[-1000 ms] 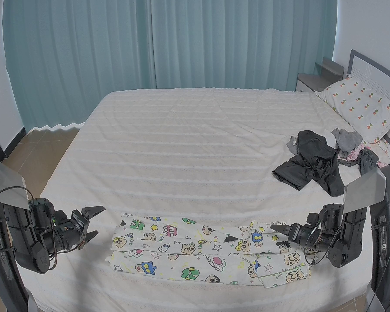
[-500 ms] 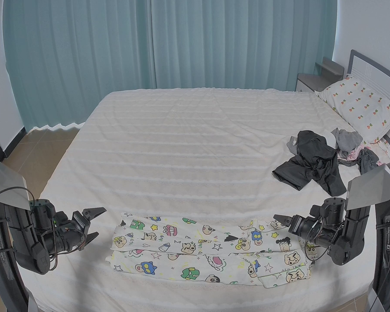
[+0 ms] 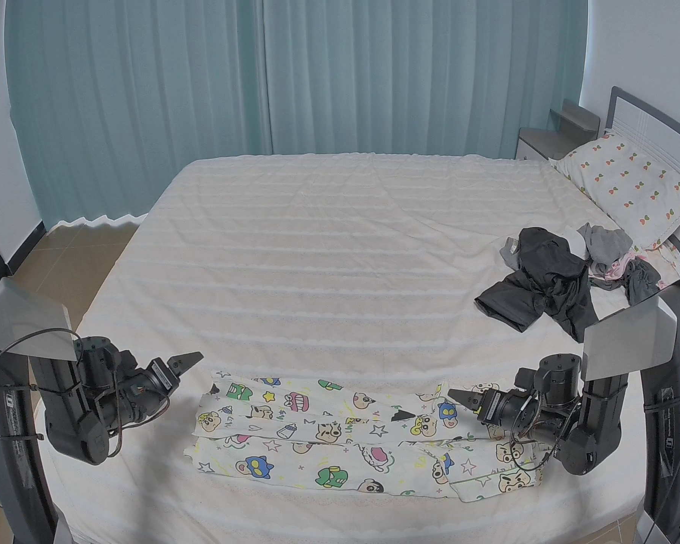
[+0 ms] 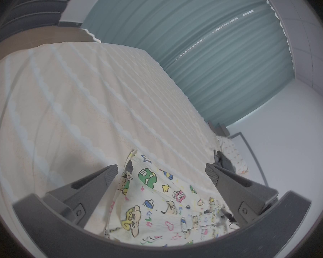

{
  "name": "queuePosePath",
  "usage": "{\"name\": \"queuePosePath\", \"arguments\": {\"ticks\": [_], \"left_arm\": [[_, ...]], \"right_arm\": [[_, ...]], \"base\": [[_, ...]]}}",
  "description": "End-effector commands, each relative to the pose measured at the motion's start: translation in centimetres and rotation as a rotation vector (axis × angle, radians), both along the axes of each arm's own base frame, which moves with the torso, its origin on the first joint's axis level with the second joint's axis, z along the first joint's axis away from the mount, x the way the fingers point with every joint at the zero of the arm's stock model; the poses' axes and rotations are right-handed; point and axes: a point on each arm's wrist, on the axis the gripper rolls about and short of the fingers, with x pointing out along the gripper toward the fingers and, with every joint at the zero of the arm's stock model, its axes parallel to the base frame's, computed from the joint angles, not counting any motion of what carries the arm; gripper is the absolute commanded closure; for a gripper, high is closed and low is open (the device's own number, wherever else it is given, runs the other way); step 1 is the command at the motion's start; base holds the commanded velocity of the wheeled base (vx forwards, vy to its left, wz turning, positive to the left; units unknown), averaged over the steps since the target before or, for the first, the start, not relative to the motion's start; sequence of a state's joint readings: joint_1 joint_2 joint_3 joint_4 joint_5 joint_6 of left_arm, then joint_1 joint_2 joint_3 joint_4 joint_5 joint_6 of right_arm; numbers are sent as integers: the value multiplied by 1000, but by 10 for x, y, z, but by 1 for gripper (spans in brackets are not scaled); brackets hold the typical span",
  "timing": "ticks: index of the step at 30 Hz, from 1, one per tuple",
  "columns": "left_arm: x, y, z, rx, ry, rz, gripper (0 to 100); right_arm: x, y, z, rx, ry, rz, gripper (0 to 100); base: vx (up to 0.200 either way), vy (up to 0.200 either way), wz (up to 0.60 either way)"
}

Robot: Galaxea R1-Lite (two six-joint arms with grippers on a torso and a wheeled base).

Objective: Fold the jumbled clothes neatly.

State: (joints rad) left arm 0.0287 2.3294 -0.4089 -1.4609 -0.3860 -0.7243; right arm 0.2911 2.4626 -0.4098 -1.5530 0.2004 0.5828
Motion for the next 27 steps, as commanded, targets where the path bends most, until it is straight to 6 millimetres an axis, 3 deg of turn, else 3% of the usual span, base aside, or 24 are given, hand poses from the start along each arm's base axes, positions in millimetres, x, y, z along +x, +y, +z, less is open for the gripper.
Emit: {"name": "queuePosePath", "arguments": {"ticks": [1,10,27], "left_arm": [[41,-18,-10,154,91,-139,0],[62,-19,3,207,244,-250,0],[58,-28,-2,211,265,-275,0]], "right_arm": [[-8,0,-11,-15,47,7,0],[-10,1,-13,-19,57,10,0],[-11,1,-16,-24,67,10,0]], "base": [[0,0,0],[0,0,0],[0,0,0]]}}
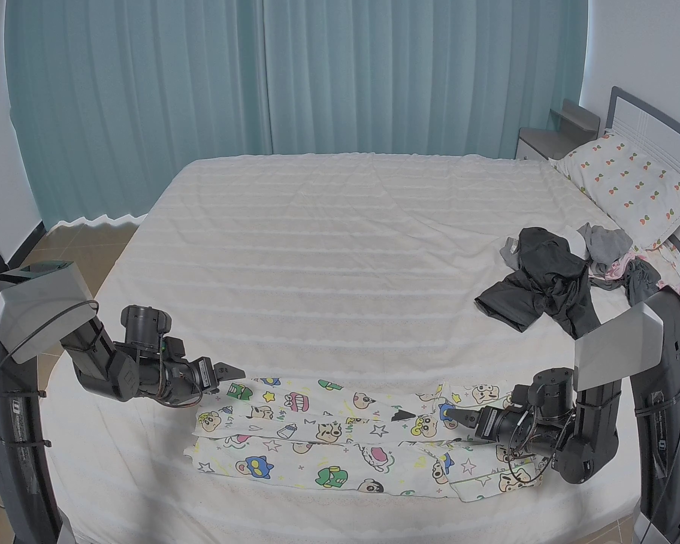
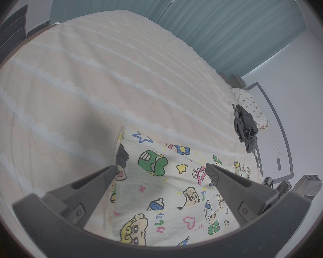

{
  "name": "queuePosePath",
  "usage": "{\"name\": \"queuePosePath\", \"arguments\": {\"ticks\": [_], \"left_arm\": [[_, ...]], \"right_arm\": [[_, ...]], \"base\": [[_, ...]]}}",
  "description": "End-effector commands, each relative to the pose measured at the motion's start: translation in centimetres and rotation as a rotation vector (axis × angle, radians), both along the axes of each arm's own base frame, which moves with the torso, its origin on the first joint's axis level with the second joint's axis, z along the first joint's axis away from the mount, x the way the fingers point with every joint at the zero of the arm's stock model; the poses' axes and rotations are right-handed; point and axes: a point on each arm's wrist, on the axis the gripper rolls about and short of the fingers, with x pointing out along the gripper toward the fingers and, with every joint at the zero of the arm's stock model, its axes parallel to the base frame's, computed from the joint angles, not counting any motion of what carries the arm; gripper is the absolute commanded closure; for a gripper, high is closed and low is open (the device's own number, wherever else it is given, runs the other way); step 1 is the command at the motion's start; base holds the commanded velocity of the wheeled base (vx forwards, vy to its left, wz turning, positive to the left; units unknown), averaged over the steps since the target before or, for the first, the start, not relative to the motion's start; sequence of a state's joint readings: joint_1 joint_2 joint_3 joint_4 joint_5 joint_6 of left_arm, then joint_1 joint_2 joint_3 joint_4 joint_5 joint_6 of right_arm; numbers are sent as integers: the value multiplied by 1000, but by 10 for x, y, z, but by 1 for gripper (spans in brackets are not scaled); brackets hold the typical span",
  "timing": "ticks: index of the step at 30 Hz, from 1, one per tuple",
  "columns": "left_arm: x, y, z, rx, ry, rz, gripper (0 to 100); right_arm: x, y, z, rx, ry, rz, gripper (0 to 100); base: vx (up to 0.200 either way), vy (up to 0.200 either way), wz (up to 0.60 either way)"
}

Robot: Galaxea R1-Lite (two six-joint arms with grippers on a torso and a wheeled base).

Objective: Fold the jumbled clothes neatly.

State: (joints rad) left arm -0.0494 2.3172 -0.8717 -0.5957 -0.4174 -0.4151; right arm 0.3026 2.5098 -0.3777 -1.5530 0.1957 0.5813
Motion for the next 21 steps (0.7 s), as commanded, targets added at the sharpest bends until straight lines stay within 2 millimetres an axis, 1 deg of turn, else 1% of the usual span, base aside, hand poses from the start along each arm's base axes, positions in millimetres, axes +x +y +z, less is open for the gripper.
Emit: {"name": "queuePosePath", "arguments": {"ticks": [1,6,14,15,21], "left_arm": [[-1,0,0,3,7,0,0],[-4,0,-3,43,33,-38,0],[-1,-3,-3,46,30,-48,0],[0,-3,-2,47,25,-47,100],[1,2,1,58,18,-26,100]], "right_arm": [[0,0,0,3,-8,2,0],[0,0,0,3,-8,2,0],[0,0,0,3,-8,0,0],[0,0,0,3,-8,0,0],[1,1,0,3,-9,2,0]], "base": [[0,0,0],[0,0,0],[0,0,0],[0,0,0],[0,0,0]]}}
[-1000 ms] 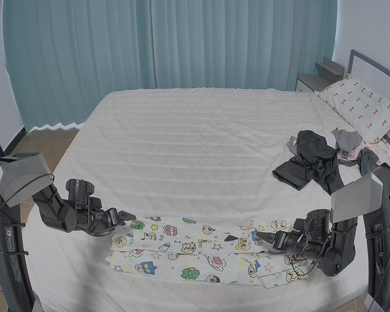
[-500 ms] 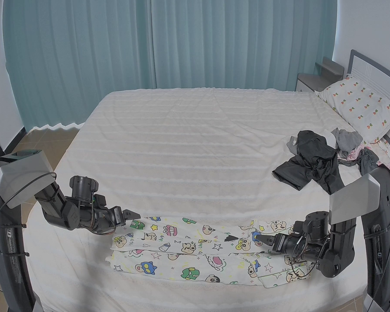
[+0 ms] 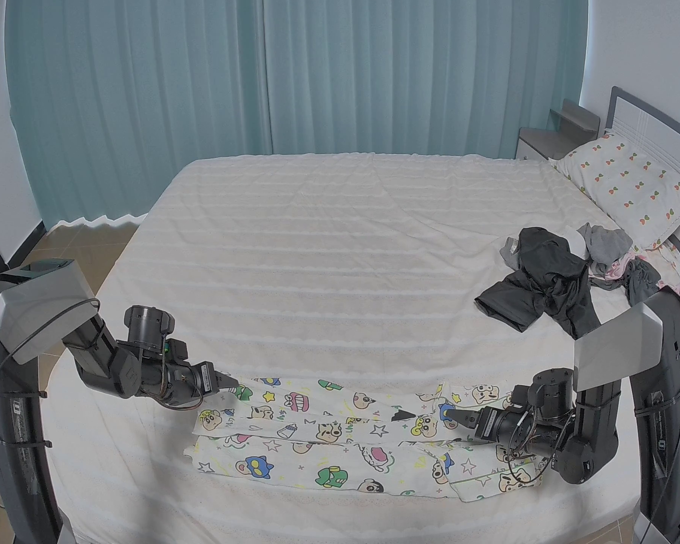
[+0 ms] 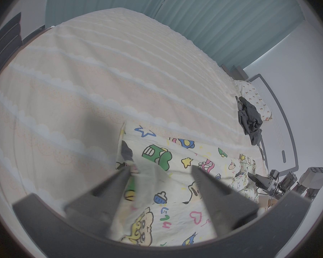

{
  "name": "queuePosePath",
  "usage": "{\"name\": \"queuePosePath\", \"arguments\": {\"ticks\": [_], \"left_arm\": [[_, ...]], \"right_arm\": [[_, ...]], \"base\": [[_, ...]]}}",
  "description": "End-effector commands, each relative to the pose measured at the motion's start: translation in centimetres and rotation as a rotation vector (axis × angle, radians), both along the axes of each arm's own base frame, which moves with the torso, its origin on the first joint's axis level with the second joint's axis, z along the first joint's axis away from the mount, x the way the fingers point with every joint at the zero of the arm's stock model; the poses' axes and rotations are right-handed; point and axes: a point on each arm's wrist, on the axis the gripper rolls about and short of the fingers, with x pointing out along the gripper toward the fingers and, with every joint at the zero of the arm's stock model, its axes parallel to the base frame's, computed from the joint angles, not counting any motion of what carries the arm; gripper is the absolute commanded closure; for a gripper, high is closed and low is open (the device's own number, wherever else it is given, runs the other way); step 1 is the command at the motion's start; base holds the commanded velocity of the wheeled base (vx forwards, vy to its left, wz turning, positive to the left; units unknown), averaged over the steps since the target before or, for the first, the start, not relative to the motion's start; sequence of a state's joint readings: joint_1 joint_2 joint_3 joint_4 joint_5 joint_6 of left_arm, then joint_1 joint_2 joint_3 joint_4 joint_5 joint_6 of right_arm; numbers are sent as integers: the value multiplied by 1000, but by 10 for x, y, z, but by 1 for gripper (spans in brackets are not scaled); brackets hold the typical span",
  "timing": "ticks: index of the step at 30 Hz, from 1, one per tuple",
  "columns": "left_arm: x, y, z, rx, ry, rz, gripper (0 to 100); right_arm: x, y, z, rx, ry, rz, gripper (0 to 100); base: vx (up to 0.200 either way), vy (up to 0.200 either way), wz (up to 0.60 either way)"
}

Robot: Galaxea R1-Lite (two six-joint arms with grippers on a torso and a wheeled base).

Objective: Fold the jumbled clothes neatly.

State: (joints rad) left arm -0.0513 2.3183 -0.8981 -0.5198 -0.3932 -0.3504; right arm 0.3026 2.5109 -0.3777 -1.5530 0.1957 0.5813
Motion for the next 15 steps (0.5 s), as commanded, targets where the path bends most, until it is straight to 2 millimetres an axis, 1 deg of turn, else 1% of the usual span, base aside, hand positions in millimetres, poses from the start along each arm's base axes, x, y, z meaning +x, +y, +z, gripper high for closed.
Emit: {"name": "queuePosePath", "arguments": {"ticks": [1,11,15], "left_arm": [[-1,3,3,0,-6,8,100],[-4,4,10,1,-16,11,100],[-3,11,9,4,-16,27,100]], "right_arm": [[1,0,0,4,-12,0,0],[2,-1,0,3,-12,-4,0],[1,0,0,4,-10,-1,0]], "base": [[0,0,0],[0,0,0],[0,0,0]]}}
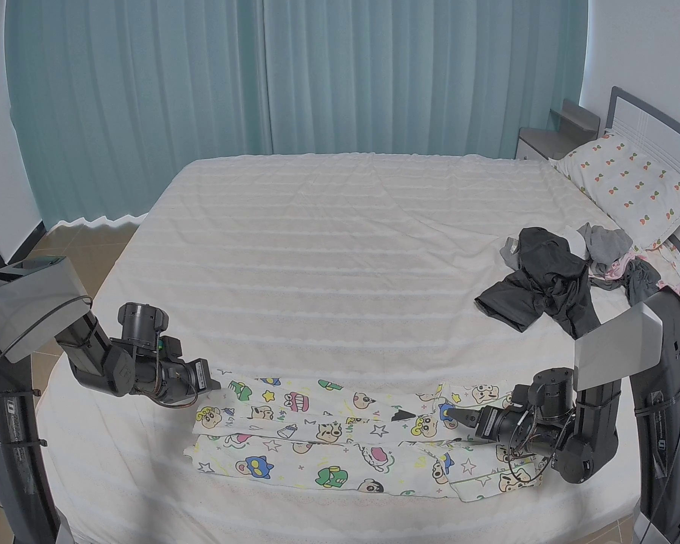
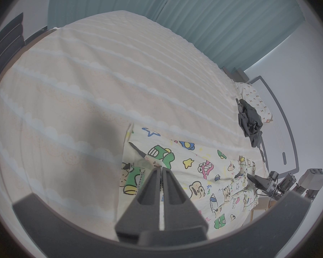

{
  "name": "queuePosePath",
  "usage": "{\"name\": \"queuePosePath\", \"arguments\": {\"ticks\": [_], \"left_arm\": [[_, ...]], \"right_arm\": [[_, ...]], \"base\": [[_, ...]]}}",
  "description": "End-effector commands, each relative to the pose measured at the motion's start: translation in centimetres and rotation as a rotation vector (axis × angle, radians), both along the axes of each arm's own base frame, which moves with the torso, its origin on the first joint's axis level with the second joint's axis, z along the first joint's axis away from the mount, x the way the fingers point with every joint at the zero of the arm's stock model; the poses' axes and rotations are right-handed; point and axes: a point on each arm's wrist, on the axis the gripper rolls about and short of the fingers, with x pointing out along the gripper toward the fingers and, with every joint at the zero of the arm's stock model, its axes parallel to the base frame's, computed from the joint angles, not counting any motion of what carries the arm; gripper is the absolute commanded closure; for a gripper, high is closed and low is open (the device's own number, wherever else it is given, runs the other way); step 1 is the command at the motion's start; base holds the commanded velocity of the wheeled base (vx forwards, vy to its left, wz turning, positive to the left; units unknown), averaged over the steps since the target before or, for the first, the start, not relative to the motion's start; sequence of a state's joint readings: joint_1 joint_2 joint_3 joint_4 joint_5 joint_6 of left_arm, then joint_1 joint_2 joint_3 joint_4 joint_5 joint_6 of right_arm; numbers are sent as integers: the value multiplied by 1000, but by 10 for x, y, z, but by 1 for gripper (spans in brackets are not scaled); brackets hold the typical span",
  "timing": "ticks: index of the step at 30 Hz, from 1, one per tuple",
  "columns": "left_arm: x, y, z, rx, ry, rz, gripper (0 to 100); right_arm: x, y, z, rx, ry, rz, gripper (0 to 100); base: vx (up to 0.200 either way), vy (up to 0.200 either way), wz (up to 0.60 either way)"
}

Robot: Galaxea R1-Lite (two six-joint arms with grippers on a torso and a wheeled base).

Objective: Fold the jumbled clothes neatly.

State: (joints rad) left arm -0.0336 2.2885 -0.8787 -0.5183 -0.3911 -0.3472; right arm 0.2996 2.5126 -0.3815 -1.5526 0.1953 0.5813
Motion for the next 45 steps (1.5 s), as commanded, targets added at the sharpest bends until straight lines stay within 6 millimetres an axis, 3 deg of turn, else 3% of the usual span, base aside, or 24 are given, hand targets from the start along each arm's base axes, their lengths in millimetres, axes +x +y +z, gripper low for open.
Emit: {"name": "queuePosePath", "arguments": {"ticks": [1,9,18,19,28,39,40,45], "left_arm": [[0,6,1,1,-4,15,100],[-9,21,-6,44,12,0,100],[-13,21,-10,58,15,-30,100],[-13,21,-10,58,13,-30,0],[-17,18,-9,49,19,-44,0],[-20,-13,-10,60,25,-130,0],[-17,-14,-10,61,20,-130,100],[-12,-14,-8,61,4,-123,100]], "right_arm": [[0,0,0,3,-9,1,0],[0,0,0,1,-8,1,0],[-1,1,-2,-4,-2,3,0],[-1,1,-2,-4,-2,3,0],[0,1,-2,-5,-5,4,0],[0,0,-2,-5,-6,1,0],[0,0,-2,-6,-5,1,0],[-1,0,-2,-9,-3,-1,0]], "base": [[0,0,0],[0,0,0],[0,0,0],[0,0,0],[0,0,0],[0,0,0],[0,0,0],[0,0,0]]}}
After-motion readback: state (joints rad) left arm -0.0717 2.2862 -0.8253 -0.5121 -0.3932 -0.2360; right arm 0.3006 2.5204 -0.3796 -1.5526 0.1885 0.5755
